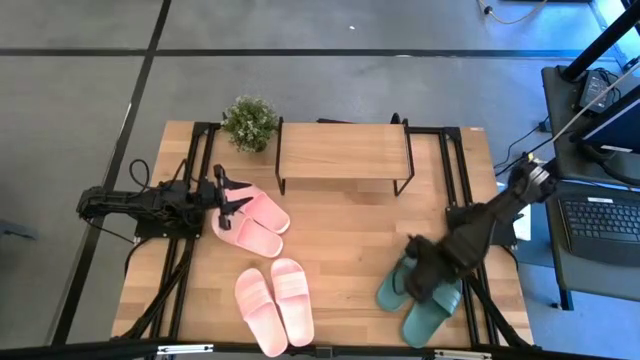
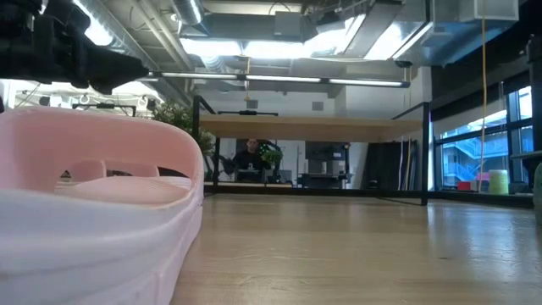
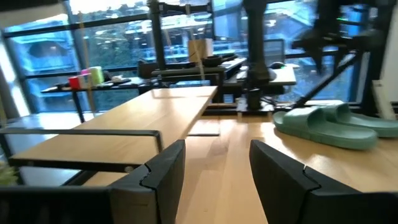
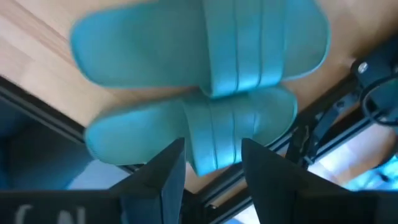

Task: Pick and place slides into the shelf
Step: Put the green slipper on the shelf

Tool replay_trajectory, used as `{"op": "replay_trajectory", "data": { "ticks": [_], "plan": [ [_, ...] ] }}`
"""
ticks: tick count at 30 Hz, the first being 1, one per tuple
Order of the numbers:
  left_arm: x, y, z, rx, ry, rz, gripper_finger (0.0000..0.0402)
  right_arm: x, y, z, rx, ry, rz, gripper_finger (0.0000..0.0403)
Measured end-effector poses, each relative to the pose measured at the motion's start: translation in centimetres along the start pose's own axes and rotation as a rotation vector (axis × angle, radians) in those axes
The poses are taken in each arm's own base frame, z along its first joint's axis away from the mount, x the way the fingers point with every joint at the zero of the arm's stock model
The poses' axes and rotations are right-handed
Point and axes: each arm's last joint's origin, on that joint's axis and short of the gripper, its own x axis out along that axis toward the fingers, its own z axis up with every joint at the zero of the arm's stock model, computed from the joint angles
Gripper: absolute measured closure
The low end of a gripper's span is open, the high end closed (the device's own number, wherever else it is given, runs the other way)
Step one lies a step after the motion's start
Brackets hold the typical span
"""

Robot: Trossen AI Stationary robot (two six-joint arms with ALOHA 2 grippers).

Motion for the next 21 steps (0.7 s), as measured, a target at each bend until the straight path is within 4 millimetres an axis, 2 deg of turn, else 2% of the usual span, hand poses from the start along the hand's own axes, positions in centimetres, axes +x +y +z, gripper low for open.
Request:
{"op": "replay_trajectory", "data": {
  "ticks": [5,12,17,21],
  "plan": [
    [0.0,0.1,0.0,0.001,0.003,0.027,0.0229,2.6,1.9,-2.1,0.042,0.008,-0.051,0.0246],
    [0.0,0.1,0.0,0.001,0.003,0.027,0.0229,5.5,4.6,-4.1,0.006,0.048,-0.003,0.0246],
    [0.0,0.1,0.0,0.001,0.003,0.027,0.0229,6.7,4.9,-4.4,0.001,0.039,-0.053,0.0241],
    [0.0,0.1,0.0,0.001,0.002,0.027,0.0229,7.2,4.9,-4.5,-0.017,0.033,-0.080,0.0214]
  ]
}}
